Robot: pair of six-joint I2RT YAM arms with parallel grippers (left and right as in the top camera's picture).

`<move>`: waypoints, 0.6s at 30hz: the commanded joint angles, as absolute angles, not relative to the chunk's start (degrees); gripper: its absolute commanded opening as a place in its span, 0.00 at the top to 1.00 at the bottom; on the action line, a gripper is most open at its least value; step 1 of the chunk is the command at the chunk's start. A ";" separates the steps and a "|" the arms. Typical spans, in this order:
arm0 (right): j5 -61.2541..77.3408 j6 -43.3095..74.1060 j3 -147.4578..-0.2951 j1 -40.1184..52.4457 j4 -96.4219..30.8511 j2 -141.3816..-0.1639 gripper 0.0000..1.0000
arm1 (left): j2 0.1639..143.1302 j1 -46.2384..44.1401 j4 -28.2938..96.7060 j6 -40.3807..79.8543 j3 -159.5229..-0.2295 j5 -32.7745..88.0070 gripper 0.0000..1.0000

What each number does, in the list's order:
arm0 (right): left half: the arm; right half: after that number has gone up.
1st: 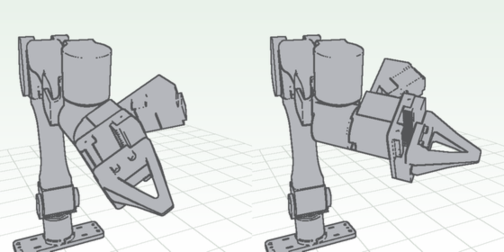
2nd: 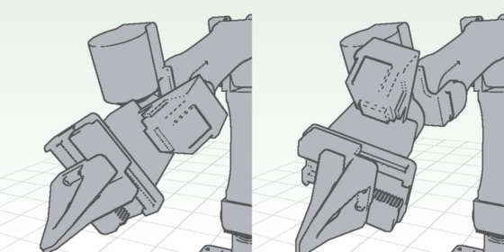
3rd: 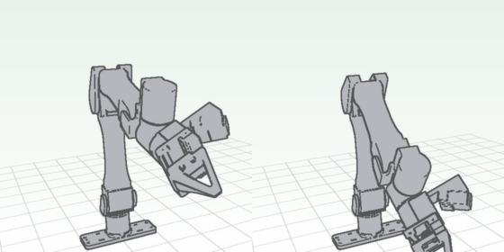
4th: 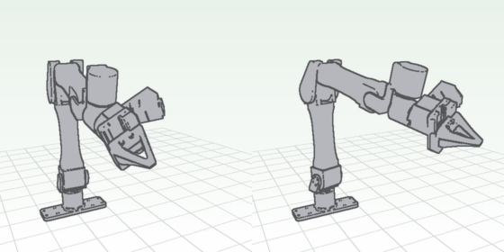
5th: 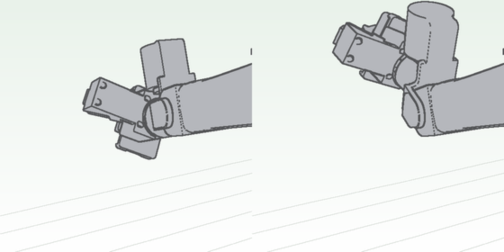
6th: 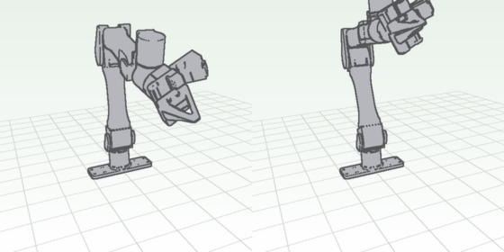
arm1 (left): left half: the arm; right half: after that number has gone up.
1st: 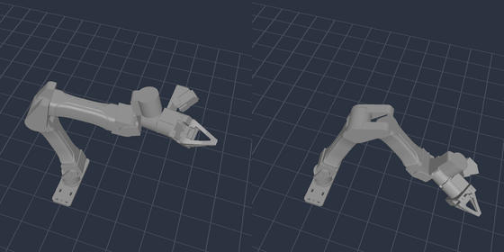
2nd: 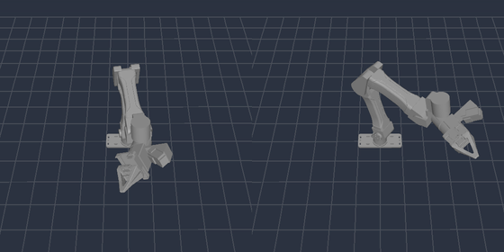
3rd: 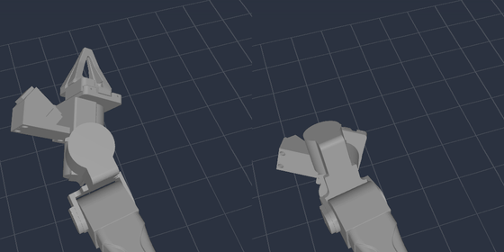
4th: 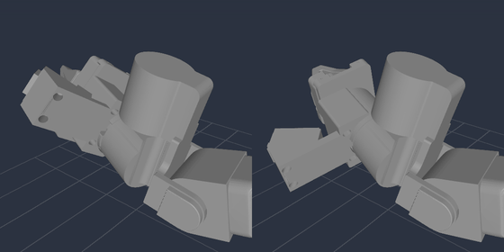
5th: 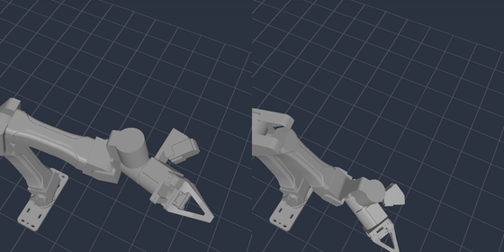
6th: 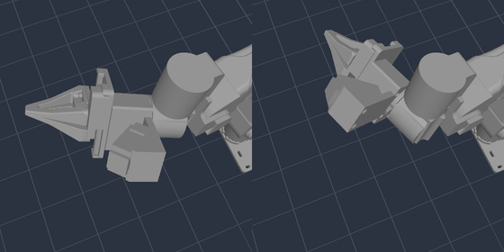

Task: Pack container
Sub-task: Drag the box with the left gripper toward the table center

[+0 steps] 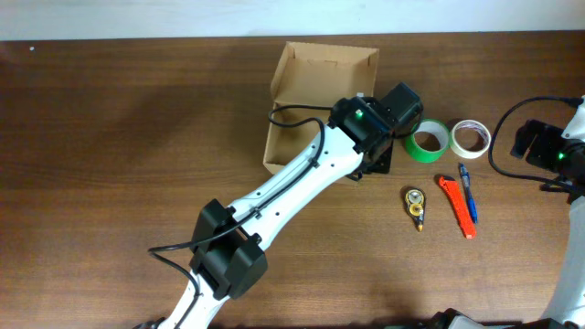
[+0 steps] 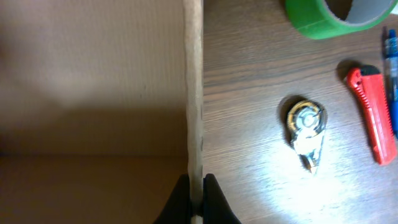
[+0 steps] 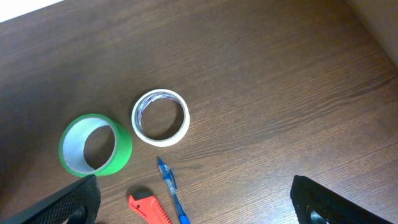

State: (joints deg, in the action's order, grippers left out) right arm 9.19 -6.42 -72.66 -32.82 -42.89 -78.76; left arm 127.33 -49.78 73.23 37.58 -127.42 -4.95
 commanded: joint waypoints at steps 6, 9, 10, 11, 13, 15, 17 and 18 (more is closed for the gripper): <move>9.91 -6.42 -73.95 -33.04 -42.70 -79.13 0.01 | 131.11 -53.12 68.14 37.71 -128.75 -5.61 0.98; 9.91 -6.42 -73.95 -33.04 -42.70 -79.13 0.01 | 131.52 -53.15 66.22 37.69 -128.75 -5.41 0.98; 9.91 -6.42 -73.95 -33.04 -42.70 -79.13 0.01 | 131.70 -53.10 65.52 37.69 -128.75 -5.41 0.98; 9.91 -6.42 -73.93 -33.04 -42.70 -79.13 0.01 | 131.92 -53.10 64.86 37.69 -128.75 -5.41 0.98; 9.91 -6.42 -73.95 -33.04 -42.70 -79.13 0.01 | 132.42 -53.10 63.51 37.41 -128.75 -5.41 0.99; 9.91 -6.42 -73.95 -33.04 -42.70 -79.13 0.01 | 133.19 -53.10 62.76 37.28 -128.75 -5.39 0.99; 9.91 -6.42 -73.95 -33.04 -42.70 -79.13 0.01 | 134.06 -53.10 62.83 37.28 -128.75 -5.28 0.99; 9.91 -6.42 -73.95 -33.04 -42.70 -79.13 0.01 | 134.30 -53.10 63.00 37.28 -128.75 -5.17 0.99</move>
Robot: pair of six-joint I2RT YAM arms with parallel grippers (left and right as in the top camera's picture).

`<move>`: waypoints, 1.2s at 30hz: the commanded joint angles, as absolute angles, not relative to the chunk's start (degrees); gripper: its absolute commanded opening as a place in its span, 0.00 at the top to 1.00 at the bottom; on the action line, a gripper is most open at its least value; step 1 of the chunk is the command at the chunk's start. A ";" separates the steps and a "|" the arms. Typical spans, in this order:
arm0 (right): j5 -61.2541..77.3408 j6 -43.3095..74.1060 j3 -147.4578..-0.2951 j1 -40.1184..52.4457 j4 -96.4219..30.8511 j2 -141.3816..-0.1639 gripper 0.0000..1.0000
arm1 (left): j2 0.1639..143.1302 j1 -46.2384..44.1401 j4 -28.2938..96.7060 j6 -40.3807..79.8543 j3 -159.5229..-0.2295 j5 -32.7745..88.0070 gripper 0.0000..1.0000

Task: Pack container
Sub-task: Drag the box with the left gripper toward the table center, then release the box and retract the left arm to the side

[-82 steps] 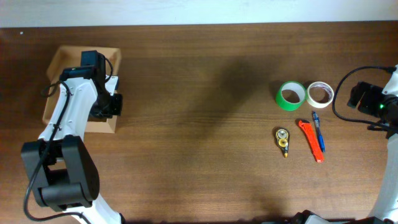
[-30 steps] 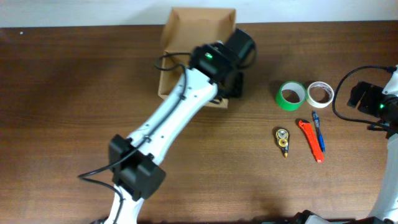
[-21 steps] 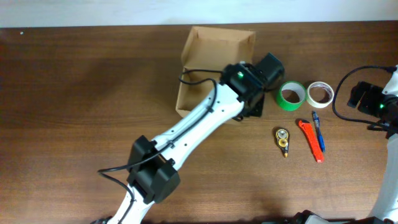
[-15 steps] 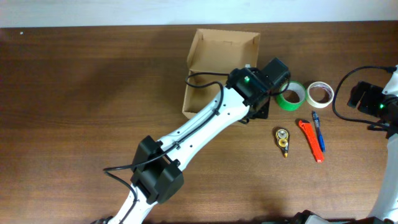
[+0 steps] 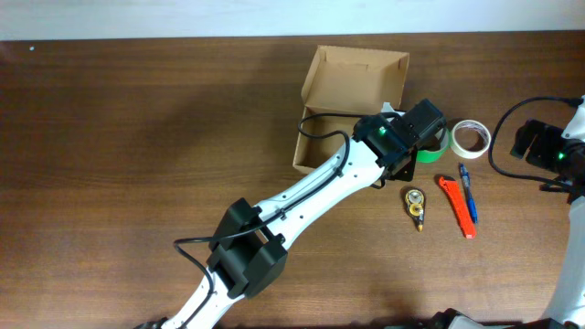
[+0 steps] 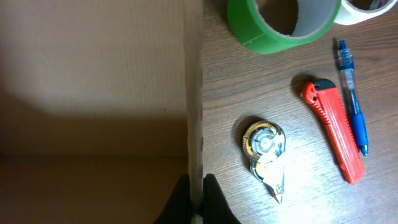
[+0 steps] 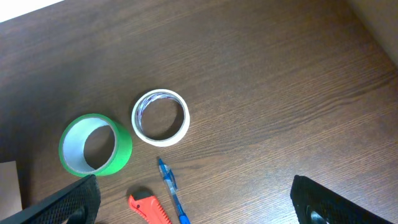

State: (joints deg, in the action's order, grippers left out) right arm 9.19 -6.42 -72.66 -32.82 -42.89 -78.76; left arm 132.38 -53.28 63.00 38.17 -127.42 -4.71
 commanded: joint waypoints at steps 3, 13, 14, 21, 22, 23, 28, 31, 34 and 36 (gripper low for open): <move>9.91 -6.42 -73.95 -33.04 -42.70 -79.13 0.01 | 135.04 -53.10 63.66 37.28 -128.75 -5.19 0.98; 9.91 -6.44 -73.95 -33.04 -42.70 -79.13 0.01 | 135.33 -52.93 64.49 37.21 -128.75 -5.43 0.99; 9.91 -6.42 -73.95 -33.04 -42.70 -79.13 0.01 | 135.33 -52.80 64.45 36.86 -128.75 -5.39 0.98; 9.91 -6.42 -73.95 -33.04 -42.70 -79.13 0.01 | 135.33 -52.23 64.45 36.16 -128.75 -5.39 0.75; 9.91 -6.42 -73.95 -33.04 -42.70 -79.13 0.01 | 135.33 -52.21 64.42 35.94 -128.75 -5.37 0.69; 9.91 -6.42 -73.95 -33.04 -42.70 -79.13 0.01 | 135.33 -52.16 64.40 35.59 -128.75 -5.39 0.64; 9.91 -6.42 -73.95 -33.04 -42.70 -79.13 0.01 | 135.33 -51.83 64.25 33.23 -129.95 -6.09 0.47; 9.91 -6.42 -73.95 -33.04 -42.70 -79.13 0.01 | 135.33 -51.24 65.25 31.70 -133.08 -10.11 0.47; 9.91 -6.42 -73.95 -33.04 -42.70 -79.13 0.01 | 135.33 -50.00 66.52 29.69 -137.86 -12.19 0.48; 9.91 -6.42 -73.93 -33.04 -42.70 -79.13 0.01 | 135.33 -48.80 68.23 29.52 -141.21 -13.45 0.47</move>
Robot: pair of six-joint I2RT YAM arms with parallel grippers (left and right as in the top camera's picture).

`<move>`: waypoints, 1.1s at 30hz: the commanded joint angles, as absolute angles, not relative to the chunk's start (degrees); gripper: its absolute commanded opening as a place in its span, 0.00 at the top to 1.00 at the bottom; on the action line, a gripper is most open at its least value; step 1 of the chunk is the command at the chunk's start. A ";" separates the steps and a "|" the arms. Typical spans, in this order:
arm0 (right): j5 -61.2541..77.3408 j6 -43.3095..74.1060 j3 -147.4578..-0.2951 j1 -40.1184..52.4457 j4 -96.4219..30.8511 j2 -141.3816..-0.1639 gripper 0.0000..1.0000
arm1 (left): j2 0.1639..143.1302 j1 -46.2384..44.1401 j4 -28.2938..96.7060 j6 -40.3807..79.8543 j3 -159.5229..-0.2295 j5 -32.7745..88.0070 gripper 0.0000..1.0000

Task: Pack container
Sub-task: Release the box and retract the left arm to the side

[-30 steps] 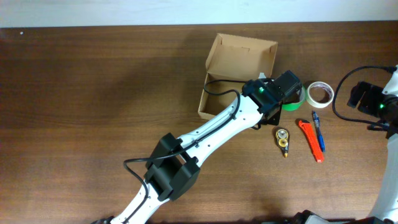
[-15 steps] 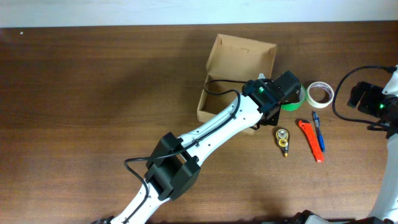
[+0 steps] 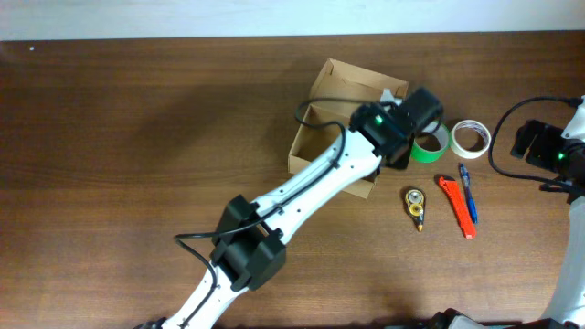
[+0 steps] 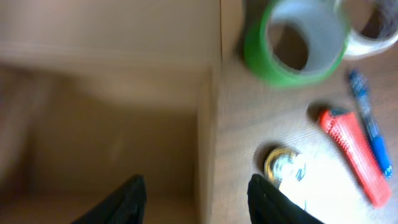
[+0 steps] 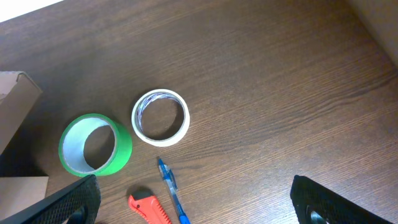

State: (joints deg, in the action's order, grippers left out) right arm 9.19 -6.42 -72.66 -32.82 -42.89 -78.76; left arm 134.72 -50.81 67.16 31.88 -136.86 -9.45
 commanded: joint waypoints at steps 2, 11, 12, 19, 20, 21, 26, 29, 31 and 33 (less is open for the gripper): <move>9.91 -6.42 -73.95 -33.04 -42.70 -79.13 0.01 | 135.33 -47.11 70.37 27.14 -145.49 -14.35 0.47; 9.91 -6.42 -73.95 -33.04 -42.70 -79.13 0.01 | 135.28 -32.12 87.07 19.59 -171.09 -25.34 0.46; 9.91 -6.42 -73.95 -33.04 -42.70 -79.13 0.01 | 135.24 -29.56 89.30 19.57 -173.40 -25.36 0.46; 9.96 -6.39 -73.95 -33.04 -42.70 -79.13 0.01 | 135.00 -10.76 96.64 16.67 -177.07 -19.29 0.47; 9.93 -6.39 -73.95 -33.04 -42.68 -79.13 0.01 | 135.00 -8.14 96.51 16.36 -176.70 -18.09 0.47; 9.96 -6.39 -73.95 -33.01 -42.68 -79.13 0.01 | 135.00 -6.07 96.27 16.36 -176.31 -17.96 0.47; 11.09 -6.37 -73.95 -33.01 -42.59 -79.13 0.01 | 135.00 3.57 94.74 15.73 -173.42 -17.96 0.41; 19.53 -6.37 -73.95 -33.04 -41.36 -79.11 0.01 | 135.00 8.36 94.43 15.77 -170.95 -17.96 0.22; 25.10 -6.35 -73.95 -32.95 -41.32 -79.24 0.00 | 135.00 10.68 94.28 15.77 -169.36 -17.91 0.00; 25.17 -3.90 -73.95 -32.18 -41.17 -79.42 0.11 | 135.00 12.80 93.67 15.77 -167.33 -17.91 0.00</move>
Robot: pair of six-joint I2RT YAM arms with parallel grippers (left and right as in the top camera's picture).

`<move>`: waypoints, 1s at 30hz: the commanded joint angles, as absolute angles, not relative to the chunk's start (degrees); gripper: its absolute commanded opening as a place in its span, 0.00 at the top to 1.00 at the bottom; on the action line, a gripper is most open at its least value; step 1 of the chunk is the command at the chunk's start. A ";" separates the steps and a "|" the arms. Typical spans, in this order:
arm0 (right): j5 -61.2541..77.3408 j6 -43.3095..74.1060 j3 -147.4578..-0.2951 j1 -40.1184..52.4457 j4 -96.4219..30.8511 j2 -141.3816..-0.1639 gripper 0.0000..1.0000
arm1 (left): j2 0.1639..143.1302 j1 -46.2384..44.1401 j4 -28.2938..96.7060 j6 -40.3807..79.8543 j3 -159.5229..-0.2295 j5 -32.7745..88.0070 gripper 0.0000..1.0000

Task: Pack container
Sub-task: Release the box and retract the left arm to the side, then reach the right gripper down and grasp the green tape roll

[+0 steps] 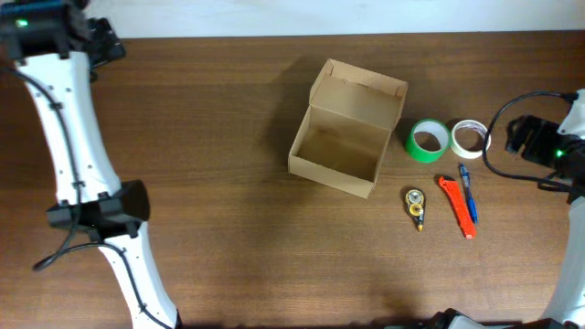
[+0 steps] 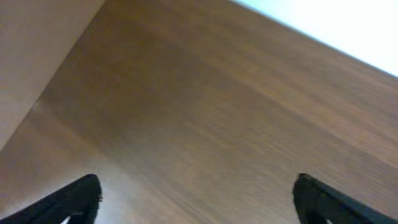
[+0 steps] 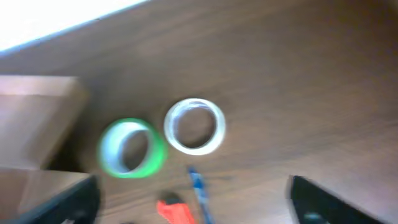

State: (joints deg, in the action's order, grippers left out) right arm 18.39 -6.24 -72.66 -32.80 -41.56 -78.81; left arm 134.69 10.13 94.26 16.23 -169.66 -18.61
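Observation:
The open cardboard box (image 1: 347, 137) stands mid-table with nothing visible inside and its flap up at the back; its corner shows in the right wrist view (image 3: 37, 106). To its right lie a green tape roll (image 1: 426, 140) (image 3: 132, 148), a white tape roll (image 1: 470, 136) (image 3: 194, 126), a blue pen (image 1: 468, 192) (image 3: 198, 186), an orange cutter (image 1: 455, 206) (image 3: 177, 213) and a correction-tape dispenser (image 1: 415, 205). My left gripper (image 1: 101, 37) (image 2: 196, 202) is open over bare wood at the far back left. My right gripper (image 1: 516, 137) (image 3: 196, 205) is open, right of the tapes.
The left arm (image 1: 73, 146) runs down the table's left side. The table's back edge (image 1: 274, 37) meets a white wall. Wide brown tabletop lies between the left arm and the box.
My left gripper, then open over the box's right wall beside the green tape, is now at the table's far back-left corner. The right wrist view has shifted and blurred, so the right arm has moved.
My left gripper was shut on the box's right wall. Then it still held that wall and the box stood further right, close to the green tape. Then the gripper was open above the turned box. Now it is far away and the box stands alone.

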 commanded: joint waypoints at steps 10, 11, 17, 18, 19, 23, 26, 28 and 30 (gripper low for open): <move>16.32 7.03 -74.00 -19.16 -42.57 -86.80 0.22 | 135.00 15.81 90.02 15.75 -160.09 -17.91 0.00; 14.63 7.73 -74.24 -17.30 -43.18 -88.27 0.24 | 135.00 15.81 90.04 15.75 -159.98 -17.91 0.00; 9.17 10.31 -78.17 -9.43 -47.00 -98.45 0.25 | 135.00 15.81 90.04 15.75 -159.98 -17.91 0.00; 8.49 10.94 -79.20 -8.93 -47.64 -99.94 0.26 | 135.00 15.81 90.04 15.75 -159.98 -17.91 0.00; 7.40 11.86 -80.18 -8.71 -48.36 -101.21 0.28 | 135.00 15.81 90.04 15.75 -159.98 -17.91 0.00; 5.37 12.49 -82.50 -8.69 -49.04 -103.83 0.28 | 135.00 15.81 90.04 15.75 -159.98 -17.91 0.00; 2.35 12.27 -82.76 -8.69 -48.27 -104.01 0.28 | 135.00 15.81 90.04 15.75 -159.98 -17.91 0.00; 1.41 10.85 -82.76 -8.75 -47.72 -104.25 0.28 | 135.00 15.81 90.04 15.75 -159.98 -17.91 0.00; 1.39 10.13 -82.76 -8.75 -47.40 -104.73 0.28 | 135.00 15.81 90.04 15.75 -159.98 -17.91 0.00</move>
